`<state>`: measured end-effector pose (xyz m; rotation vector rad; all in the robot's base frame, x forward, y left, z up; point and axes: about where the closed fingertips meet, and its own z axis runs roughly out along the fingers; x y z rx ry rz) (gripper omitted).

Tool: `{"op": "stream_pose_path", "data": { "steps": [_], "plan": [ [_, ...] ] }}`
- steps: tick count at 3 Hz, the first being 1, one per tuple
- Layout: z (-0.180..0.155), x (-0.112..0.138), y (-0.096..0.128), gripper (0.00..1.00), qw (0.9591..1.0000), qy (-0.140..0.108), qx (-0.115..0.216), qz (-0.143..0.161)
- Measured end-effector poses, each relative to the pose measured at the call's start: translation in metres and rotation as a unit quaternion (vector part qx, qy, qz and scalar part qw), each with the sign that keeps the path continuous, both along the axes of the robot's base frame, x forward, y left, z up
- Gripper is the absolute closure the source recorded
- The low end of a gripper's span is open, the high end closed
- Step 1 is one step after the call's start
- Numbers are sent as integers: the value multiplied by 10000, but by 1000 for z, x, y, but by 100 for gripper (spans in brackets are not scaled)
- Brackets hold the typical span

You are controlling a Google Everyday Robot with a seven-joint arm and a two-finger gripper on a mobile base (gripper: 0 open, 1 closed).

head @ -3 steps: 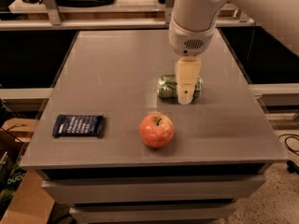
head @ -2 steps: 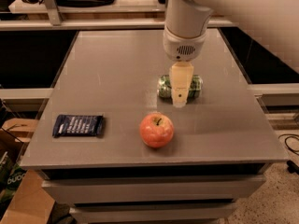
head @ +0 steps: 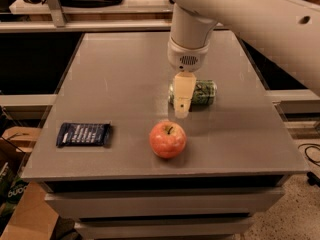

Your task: Place green can upright

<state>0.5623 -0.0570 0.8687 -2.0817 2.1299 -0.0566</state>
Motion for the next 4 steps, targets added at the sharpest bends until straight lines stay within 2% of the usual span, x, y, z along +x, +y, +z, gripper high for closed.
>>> {"op": "stream_pose_path", "data": {
  "steps": [2, 4],
  "plan": [
    [-20, 12, 6, 0, 9995, 172, 220, -121],
    [-31, 15, -6, 0, 9990, 286, 268, -234]
  ]
}}
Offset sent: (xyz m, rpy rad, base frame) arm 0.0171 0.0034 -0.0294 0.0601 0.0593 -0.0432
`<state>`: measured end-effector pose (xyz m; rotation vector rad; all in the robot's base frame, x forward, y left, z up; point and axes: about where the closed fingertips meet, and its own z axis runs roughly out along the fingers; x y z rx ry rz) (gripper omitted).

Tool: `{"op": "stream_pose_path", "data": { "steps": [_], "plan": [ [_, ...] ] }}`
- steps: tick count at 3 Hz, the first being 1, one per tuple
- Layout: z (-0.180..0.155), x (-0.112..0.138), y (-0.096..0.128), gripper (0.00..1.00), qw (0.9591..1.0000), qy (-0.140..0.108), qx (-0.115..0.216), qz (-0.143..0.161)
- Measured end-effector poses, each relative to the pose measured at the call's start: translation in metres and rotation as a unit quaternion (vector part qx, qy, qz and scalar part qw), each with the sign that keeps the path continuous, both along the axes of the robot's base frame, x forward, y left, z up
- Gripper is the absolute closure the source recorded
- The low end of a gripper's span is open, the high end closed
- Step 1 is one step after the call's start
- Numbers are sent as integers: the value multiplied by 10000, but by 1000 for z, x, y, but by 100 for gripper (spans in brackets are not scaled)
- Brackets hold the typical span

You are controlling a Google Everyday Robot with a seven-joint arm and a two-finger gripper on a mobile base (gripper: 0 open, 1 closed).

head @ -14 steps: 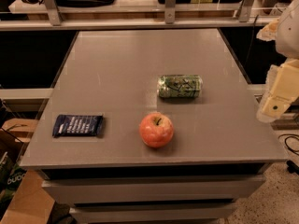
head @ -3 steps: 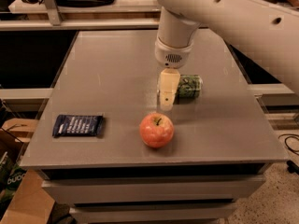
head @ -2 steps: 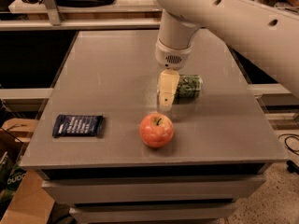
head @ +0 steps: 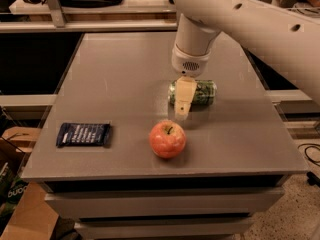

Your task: Place green can upright

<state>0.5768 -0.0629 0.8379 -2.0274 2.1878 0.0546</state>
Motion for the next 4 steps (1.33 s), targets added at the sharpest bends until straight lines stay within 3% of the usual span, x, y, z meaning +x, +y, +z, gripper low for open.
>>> {"op": "stream_pose_path", "data": {
  "steps": [3, 4],
  "plan": [
    [-1, 3, -6, 64, 10000, 28, 26, -18],
    [15, 7, -5, 88, 9998, -54, 202, 4]
  ]
}}
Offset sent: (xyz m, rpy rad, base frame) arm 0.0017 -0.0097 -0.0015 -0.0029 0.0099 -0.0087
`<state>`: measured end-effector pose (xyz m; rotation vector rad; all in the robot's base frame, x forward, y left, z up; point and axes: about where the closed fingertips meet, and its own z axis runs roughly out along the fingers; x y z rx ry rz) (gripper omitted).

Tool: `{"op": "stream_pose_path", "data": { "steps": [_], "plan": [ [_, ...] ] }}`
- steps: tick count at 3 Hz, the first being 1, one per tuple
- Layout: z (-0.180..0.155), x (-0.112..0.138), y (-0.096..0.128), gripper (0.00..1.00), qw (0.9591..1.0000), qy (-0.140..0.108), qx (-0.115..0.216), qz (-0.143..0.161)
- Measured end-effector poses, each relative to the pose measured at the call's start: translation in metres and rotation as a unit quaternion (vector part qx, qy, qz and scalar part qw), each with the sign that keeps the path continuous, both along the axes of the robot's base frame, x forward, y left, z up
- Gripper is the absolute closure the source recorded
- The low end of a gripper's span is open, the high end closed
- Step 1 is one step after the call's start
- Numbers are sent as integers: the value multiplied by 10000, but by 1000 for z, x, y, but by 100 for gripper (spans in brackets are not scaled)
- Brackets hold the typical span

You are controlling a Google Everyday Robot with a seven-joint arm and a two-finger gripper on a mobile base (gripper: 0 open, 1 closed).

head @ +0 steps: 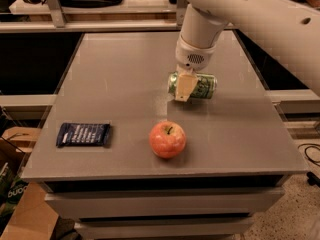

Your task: Place green can upright

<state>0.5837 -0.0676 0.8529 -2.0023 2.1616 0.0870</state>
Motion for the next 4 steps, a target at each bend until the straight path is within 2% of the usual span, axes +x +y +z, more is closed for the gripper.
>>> {"op": "stream_pose_path", "data": {
  "steps": [1, 2, 3, 4],
  "plan": [
    [25, 7, 4, 100, 9993, -133, 344, -1],
    [53, 15, 9, 100, 9945, -223, 1026, -51],
    [72, 18, 25, 100, 9796, -121, 2005, -50],
    [78, 12, 35, 100, 9747, -15, 2234, 10]
  ]
}}
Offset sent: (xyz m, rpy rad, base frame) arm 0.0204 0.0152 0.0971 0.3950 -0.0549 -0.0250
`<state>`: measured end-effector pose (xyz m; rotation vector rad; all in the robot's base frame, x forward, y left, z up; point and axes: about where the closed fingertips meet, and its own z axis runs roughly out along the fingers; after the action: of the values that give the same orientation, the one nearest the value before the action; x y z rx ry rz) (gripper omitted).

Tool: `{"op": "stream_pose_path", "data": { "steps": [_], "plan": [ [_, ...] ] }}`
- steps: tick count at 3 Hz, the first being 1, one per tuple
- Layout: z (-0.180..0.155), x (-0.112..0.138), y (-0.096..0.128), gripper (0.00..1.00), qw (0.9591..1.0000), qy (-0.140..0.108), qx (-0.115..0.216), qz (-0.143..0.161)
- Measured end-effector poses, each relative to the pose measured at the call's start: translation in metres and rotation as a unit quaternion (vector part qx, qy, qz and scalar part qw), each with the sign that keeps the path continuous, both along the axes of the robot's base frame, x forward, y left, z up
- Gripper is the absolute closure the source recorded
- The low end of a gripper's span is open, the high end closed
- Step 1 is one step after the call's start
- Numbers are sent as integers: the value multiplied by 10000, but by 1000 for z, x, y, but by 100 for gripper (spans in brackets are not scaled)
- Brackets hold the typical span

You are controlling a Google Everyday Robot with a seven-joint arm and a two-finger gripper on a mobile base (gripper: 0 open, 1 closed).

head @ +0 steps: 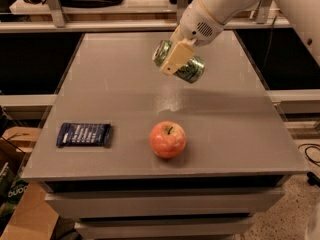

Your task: Place green can upright

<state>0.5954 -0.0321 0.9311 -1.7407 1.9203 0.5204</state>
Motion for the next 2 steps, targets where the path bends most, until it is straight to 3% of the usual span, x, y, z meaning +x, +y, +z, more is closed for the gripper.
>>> {"op": "stream_pose_path", "data": {
  "steps": [2],
  "plan": [
    [-2, 2, 2, 100, 9999, -12, 13, -112]
  ]
}}
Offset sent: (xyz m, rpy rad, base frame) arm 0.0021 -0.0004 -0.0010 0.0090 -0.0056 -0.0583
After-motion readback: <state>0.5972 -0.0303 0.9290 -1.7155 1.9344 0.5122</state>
